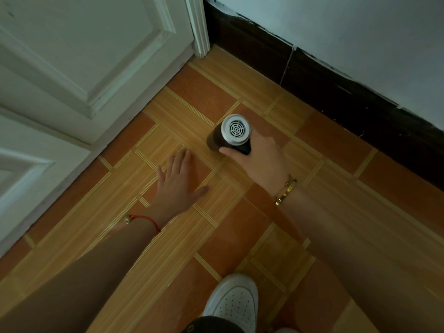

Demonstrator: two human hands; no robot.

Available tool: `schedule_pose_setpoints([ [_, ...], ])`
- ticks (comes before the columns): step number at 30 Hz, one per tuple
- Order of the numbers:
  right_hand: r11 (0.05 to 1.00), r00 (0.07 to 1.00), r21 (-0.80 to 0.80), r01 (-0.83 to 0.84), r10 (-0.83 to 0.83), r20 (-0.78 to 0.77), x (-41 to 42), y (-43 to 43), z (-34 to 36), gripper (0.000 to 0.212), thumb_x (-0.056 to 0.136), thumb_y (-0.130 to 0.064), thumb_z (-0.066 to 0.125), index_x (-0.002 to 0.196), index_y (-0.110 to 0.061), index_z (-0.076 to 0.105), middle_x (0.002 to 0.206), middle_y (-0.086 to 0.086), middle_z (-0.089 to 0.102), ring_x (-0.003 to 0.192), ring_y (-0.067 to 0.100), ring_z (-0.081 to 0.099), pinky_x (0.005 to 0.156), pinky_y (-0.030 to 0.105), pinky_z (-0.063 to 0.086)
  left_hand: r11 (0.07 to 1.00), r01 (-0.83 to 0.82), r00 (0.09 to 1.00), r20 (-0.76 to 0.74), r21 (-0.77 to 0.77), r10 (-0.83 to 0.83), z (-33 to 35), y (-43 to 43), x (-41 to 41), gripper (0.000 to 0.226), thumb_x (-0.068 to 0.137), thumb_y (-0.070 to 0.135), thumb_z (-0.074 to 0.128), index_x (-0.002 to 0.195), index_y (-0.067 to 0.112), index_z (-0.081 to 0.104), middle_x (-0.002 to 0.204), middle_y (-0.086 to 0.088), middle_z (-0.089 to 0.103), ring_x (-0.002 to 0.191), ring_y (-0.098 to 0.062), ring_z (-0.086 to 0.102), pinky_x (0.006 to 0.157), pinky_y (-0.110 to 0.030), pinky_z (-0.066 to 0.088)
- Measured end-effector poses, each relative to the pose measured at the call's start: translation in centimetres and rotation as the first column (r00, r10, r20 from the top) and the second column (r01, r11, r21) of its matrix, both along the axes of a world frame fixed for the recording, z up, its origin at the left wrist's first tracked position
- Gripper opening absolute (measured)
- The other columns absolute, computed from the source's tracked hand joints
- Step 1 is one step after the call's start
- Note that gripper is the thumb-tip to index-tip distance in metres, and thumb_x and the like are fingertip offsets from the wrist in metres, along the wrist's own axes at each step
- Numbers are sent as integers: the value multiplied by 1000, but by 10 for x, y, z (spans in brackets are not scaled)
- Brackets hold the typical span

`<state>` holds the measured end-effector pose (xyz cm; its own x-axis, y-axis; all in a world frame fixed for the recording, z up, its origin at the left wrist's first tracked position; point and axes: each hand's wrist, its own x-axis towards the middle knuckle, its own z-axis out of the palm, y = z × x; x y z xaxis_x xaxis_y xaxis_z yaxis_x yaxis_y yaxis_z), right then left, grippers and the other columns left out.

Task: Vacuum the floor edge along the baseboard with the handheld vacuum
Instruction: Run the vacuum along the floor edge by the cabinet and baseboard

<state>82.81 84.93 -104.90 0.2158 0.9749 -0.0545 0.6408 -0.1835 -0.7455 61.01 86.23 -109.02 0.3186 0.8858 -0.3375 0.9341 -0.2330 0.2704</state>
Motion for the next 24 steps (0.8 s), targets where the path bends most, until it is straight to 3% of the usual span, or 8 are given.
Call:
schedule_pose_setpoints([
  [4, 997, 996, 20, 72, -73, 51, 13, 23, 3, 77, 76, -61, 67, 136, -16, 48, 113, 3, 69, 96, 17, 69, 76, 31, 58, 1000, 9, 1000, 16, 16, -10, 1, 7, 3, 105, 85, 59, 61, 157, 19, -4, 166, -2, -6, 152, -24, -10, 119, -57, -8],
  [10, 976, 972, 97, 194, -205, 116, 32, 58, 4, 77, 80, -60, 65, 137, -11, 46, 120, 7, 68, 103, 20, 68, 72, 21, 46, 1000, -2, 1000, 18, -2, 2, 1, 16, 5, 105, 86, 58, 60, 157, 18, -7, 166, -3, -7, 152, -23, -12, 119, -55, -9],
  [18, 996, 1000, 93, -18, 17, 18, -1, 61, -1, 71, 77, -59, 70, 129, -14, 53, 112, 1, 70, 97, 14, 68, 76, 26, 57, 1000, 3, 999, 32, 16, -3, -4, 18, 14, 105, 84, 58, 61, 157, 19, -4, 166, 0, -7, 152, -22, -12, 119, -58, -7],
  [24, 994, 994, 42, 102, -104, 37, 18, 47, -2, 72, 78, -61, 66, 131, -15, 52, 112, 1, 70, 94, 15, 68, 74, 30, 58, 999, 12, 1000, 16, 31, -12, -1, 19, 27, 104, 86, 59, 58, 157, 18, -6, 166, -3, -7, 152, -24, -12, 119, -56, -8],
])
